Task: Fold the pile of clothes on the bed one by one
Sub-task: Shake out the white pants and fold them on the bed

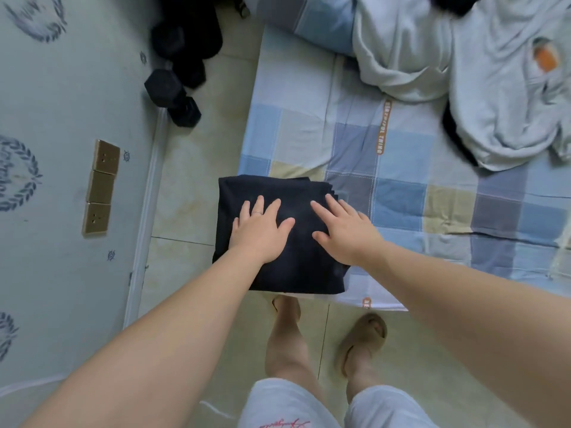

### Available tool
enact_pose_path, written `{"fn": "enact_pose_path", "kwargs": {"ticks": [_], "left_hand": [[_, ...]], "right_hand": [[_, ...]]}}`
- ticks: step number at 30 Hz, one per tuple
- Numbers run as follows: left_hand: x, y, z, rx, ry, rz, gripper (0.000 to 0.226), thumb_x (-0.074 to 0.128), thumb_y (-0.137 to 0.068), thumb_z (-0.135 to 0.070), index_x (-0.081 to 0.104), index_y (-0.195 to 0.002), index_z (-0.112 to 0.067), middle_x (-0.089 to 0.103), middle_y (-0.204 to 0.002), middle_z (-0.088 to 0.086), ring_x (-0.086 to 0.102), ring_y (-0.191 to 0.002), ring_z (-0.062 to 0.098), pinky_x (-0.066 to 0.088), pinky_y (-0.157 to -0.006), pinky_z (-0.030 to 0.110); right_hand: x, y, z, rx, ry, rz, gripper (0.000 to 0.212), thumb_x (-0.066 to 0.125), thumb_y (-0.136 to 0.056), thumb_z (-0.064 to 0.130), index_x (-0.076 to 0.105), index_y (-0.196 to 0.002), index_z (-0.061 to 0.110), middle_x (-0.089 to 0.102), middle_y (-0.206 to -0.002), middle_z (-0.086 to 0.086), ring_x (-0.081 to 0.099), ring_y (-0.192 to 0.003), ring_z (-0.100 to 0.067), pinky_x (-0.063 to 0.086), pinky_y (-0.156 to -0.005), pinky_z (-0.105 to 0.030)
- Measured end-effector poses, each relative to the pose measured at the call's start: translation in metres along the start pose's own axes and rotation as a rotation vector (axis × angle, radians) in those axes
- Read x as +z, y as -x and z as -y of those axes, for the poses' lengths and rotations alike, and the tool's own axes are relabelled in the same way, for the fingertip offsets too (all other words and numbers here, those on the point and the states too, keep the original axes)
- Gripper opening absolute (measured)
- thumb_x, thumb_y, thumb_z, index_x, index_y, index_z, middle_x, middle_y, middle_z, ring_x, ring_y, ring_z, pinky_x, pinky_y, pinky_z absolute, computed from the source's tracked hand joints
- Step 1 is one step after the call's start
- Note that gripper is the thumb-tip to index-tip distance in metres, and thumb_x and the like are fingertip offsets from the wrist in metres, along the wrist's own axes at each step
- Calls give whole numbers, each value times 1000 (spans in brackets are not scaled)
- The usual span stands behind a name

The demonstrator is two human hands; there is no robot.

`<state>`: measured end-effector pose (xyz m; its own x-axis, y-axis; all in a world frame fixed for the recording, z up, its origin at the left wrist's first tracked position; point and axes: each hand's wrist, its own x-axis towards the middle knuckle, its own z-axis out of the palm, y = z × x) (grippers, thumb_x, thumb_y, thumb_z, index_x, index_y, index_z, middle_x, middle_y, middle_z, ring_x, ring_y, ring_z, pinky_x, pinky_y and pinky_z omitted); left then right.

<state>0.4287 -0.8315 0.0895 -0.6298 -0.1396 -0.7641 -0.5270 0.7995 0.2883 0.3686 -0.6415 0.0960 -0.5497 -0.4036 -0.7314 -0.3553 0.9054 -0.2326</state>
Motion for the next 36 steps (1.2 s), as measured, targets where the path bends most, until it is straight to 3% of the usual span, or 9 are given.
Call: {"fn": "enact_pose_path", "kwargs": {"ticks": [10,22,30,36], "left_hand": [[-18,78,-153,207,74,-108,64,30,-101,-62,8,-159,-42,-4,-169,-6,-9,-155,23,5,-124,52],[83,85,-425,242,36,-168,65,35,-102,-60,12,-159,-40,-3,-170,-5,-4,-155,26,11,-122,51],[172,78,-545,185,53,-134,63,43,-101,-55,21,-157,-39,8,-169,-5,5,-154,23,17,-121,46],[210,-6,-596,271,-55,-124,63,45,-102,-50,20,-158,-36,13,-169,-2,8,-154,22,18,-123,42]], "right_hand": [[-95,153,-109,125,-32,-139,68,37,-104,52,0,-160,39,-5,-170,3,3,-156,-22,18,-121,-44],[-132,248,-416,195,-99,-267,69,38,-104,50,1,-161,37,0,-170,4,6,-155,-21,17,-123,-43],[-114,270,-582,210,-183,-195,68,39,-104,50,4,-161,37,2,-170,6,6,-155,-18,18,-123,-41],[-92,217,-665,292,-279,-227,68,45,-103,45,11,-161,32,10,-169,3,11,-155,-17,23,-121,-41]]}}
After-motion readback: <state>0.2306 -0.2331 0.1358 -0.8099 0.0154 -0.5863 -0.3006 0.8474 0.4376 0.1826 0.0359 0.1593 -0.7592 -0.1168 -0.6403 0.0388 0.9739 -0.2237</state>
